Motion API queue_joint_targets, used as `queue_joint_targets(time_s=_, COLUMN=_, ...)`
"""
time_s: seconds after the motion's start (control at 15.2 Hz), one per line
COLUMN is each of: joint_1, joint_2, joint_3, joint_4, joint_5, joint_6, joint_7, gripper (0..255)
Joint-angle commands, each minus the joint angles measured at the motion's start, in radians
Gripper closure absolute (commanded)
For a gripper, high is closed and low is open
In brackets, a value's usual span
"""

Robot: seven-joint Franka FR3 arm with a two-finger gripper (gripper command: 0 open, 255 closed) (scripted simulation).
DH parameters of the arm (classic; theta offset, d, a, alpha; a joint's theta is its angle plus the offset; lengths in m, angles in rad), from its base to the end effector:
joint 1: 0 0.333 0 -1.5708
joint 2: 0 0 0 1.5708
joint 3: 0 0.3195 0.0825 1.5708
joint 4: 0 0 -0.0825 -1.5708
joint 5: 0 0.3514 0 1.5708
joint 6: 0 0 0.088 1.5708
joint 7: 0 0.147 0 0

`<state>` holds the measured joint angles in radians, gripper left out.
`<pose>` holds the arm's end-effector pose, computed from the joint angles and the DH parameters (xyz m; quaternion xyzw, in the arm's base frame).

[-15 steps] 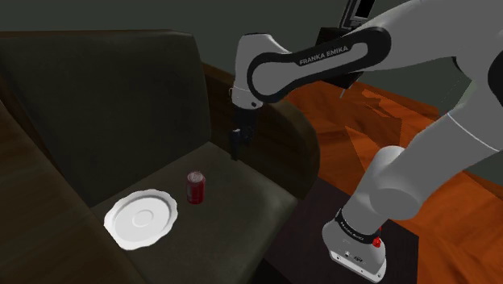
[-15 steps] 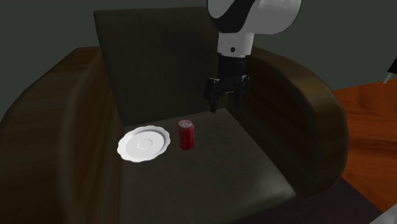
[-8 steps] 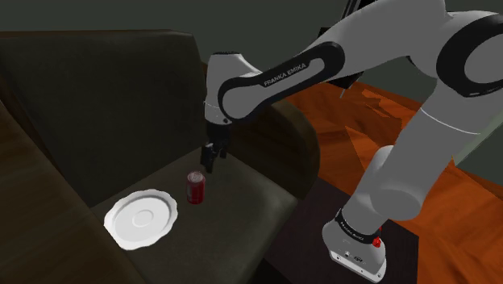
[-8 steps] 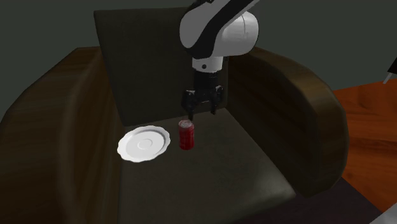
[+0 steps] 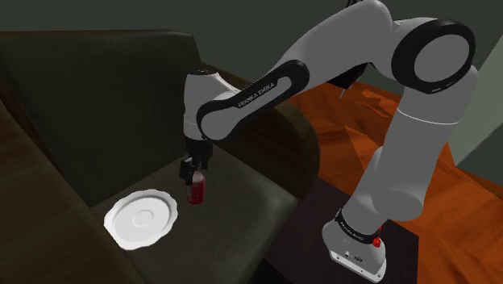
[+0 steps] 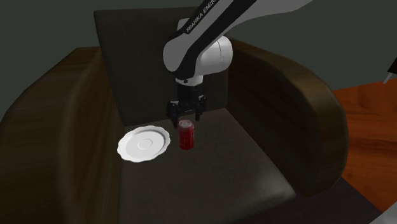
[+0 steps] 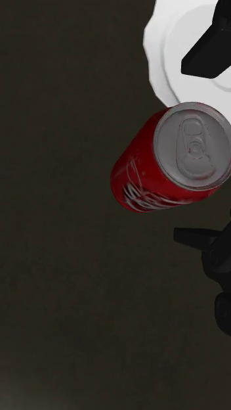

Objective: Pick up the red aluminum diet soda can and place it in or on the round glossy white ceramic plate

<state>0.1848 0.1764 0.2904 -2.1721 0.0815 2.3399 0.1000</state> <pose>0.4723 0.2463 0.3017 -0.9862 -0.1562 0.0166 0.0518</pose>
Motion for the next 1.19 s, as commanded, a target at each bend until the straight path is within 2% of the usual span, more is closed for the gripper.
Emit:
queue_joint_targets(time_s=0.0, joint_1=0.005, joint_2=0.021, joint_3=0.001, joint_4=-0.004, joint_5=-0.007, joint_6=0.025, joint_7=0.007, gripper=0)
queue_joint_targets(time_s=0.2, joint_1=0.011, joint_2=0.055, joint_3=-0.001, joint_4=-0.014, joint_5=-0.017, joint_6=0.069, joint_7=0.015, gripper=0)
queue_joint_targets(time_s=0.73, joint_1=0.011, joint_2=0.055, joint_3=-0.001, joint_4=-0.014, joint_5=-0.017, joint_6=0.069, joint_7=0.015, gripper=0)
queue_joint_targets(time_s=0.79, joint_1=0.011, joint_2=0.055, joint_3=-0.001, joint_4=-0.014, joint_5=-0.017, joint_6=0.069, joint_7=0.015, gripper=255)
queue_joint_targets(time_s=1.12, joint_1=0.011, joint_2=0.055, joint_3=-0.001, joint_4=-0.014, joint_5=-0.017, joint_6=0.069, joint_7=0.014, gripper=255)
